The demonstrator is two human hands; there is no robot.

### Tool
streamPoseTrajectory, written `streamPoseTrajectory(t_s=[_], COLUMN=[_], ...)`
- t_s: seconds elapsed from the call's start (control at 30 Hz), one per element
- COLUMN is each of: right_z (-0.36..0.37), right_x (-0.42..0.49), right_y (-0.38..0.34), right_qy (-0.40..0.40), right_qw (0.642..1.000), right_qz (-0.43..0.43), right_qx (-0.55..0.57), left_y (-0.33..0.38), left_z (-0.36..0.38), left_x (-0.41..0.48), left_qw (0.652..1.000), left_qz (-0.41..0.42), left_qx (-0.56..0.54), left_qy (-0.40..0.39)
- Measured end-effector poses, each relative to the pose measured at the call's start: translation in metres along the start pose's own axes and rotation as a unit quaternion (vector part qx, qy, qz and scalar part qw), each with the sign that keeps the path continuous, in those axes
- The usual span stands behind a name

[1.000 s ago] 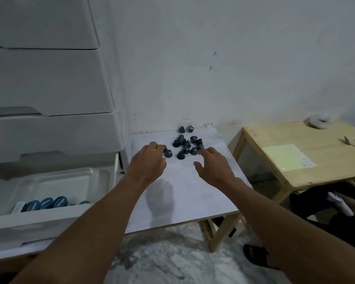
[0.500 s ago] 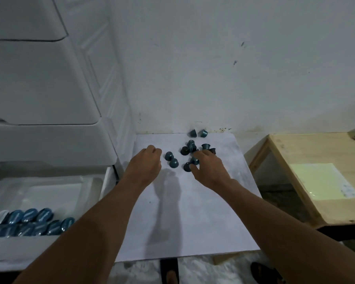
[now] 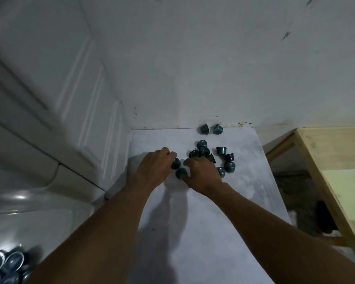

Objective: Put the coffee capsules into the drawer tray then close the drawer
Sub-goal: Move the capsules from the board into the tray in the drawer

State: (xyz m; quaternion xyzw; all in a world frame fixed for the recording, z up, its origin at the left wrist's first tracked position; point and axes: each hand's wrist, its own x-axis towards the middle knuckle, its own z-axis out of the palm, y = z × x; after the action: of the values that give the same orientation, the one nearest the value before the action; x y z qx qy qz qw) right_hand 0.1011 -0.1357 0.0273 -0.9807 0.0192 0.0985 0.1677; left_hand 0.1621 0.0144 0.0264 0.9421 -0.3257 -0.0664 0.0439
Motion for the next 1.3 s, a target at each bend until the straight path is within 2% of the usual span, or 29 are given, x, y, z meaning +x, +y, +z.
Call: streamPoseTrajectory(t_s=[0.2, 0.6, 0.97, 1.13, 1.3], right_z=[0.01, 0.015, -0.02, -0.046, -0.063], right_x=[0.015, 0.019, 0.009, -0.015, -0.045], right_y=[0.003, 0.002, 0.004, -0.001, 0.002], right_qy=[-0.019, -0.018, 0.041, 0.071, 0.096], right_qw=[0.999, 1.0, 0.995, 0.99, 0.989], right_qz=[0.014, 0.01, 0.005, -0.01, -0.03], right_qx=[-0.031, 0.009, 0.095, 0.125, 0.11], left_y=[-0.011, -0.013, 0.001, 0.026, 0.056], left_z=[0.02, 0.023, -0.009, -0.036, -0.058], left_x=[0.016, 0.023, 0.003, -0.018, -0.05], left_qw=[0.999, 0.997, 0.982, 0.951, 0.893], left_qz=[0.024, 0.013, -0.049, -0.099, -0.173], left_qx=[-0.03, -0.073, -0.17, -0.263, -0.37], left_qy=[-0.034, -0.032, 0.068, 0.128, 0.191])
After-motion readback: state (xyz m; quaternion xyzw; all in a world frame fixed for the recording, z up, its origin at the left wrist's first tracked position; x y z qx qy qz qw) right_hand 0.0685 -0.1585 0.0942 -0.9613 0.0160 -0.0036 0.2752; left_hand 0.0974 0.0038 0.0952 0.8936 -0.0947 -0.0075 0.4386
